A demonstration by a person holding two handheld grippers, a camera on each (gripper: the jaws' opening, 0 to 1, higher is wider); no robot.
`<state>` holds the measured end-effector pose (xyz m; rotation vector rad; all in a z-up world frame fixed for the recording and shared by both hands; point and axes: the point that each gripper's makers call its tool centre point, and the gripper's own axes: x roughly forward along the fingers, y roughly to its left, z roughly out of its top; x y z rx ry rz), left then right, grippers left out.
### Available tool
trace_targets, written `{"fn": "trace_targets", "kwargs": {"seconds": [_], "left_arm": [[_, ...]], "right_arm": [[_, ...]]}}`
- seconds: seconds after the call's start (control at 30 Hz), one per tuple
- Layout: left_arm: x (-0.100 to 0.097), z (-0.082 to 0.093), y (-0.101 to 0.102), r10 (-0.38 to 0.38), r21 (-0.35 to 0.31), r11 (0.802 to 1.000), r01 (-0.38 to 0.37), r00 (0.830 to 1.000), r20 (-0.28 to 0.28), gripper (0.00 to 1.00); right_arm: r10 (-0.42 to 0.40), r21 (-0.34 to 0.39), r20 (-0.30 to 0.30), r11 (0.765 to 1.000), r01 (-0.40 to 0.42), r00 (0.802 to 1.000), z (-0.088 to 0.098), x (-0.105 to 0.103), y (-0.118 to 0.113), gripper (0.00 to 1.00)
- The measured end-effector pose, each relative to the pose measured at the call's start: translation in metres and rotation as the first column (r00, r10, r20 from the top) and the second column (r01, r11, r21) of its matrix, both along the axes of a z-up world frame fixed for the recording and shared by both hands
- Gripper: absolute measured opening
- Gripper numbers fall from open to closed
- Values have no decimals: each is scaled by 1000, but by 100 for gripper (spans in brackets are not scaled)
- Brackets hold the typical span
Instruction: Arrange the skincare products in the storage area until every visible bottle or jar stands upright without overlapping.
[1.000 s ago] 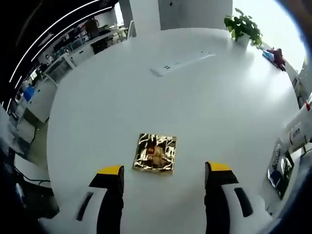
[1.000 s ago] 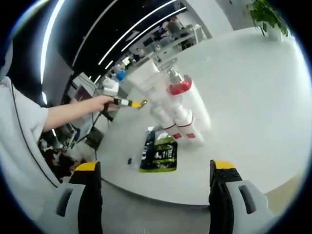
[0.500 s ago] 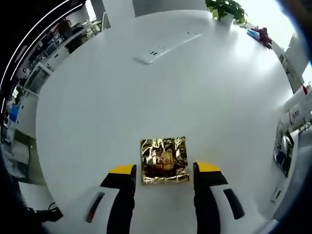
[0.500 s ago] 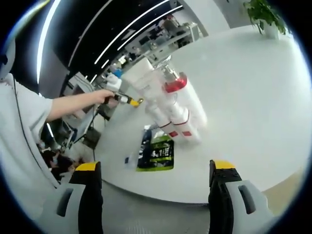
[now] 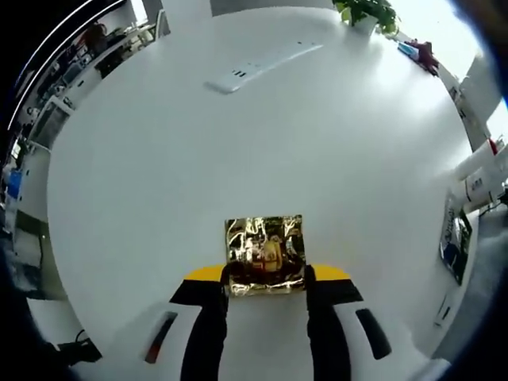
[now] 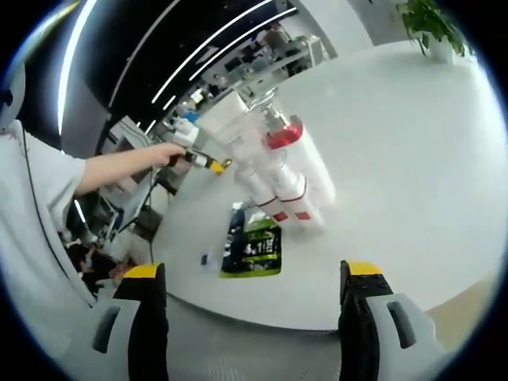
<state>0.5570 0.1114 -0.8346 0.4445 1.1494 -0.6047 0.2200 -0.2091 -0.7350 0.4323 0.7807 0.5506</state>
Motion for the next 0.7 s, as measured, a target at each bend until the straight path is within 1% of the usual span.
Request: {"fn": "trace_targets", "kwargs": {"seconds": [0.03, 0.07, 0.1, 0.13, 0.2, 0.4, 0.57, 0.7], "left_arm": [[0, 0, 0, 0, -1, 1000, 0, 1000, -1, 42], [-4, 1, -1, 0, -2, 1000, 0, 1000, -1, 42], [-6, 1, -4, -7, -18, 1000, 7, 1000, -11, 40], [-4, 1, -3, -21, -9, 1000, 21, 1000, -3, 39], [-4, 0, -3, -15, -11, 1000, 15, 1000, -5, 39], [-3, -1, -5, -26, -21, 999, 26, 1000, -11, 35], [-10, -1, -11, -41, -50, 998, 40, 999, -19, 27], [-16, 3, -12, -11, -56, 998, 10, 1000, -22, 27]], "right_arm": [[-1, -1, 0, 1000, 1, 1000, 0, 0, 0, 90], [-1, -1, 0, 1000, 1, 1000, 0, 0, 0, 90], [-2, -1, 0, 1000, 2, 1000, 0, 0, 0, 90], [-2, -1, 0, 1000, 2, 1000, 0, 0, 0, 90], [-1, -1, -1, 1000, 1, 1000, 0, 0, 0, 90], [0, -2, -1, 1000, 0, 1000, 0, 0, -1, 90], [0, -1, -1, 1000, 0, 1000, 0, 0, -1, 90], [-1, 2, -1, 1000, 1, 1000, 0, 0, 0, 90]]}}
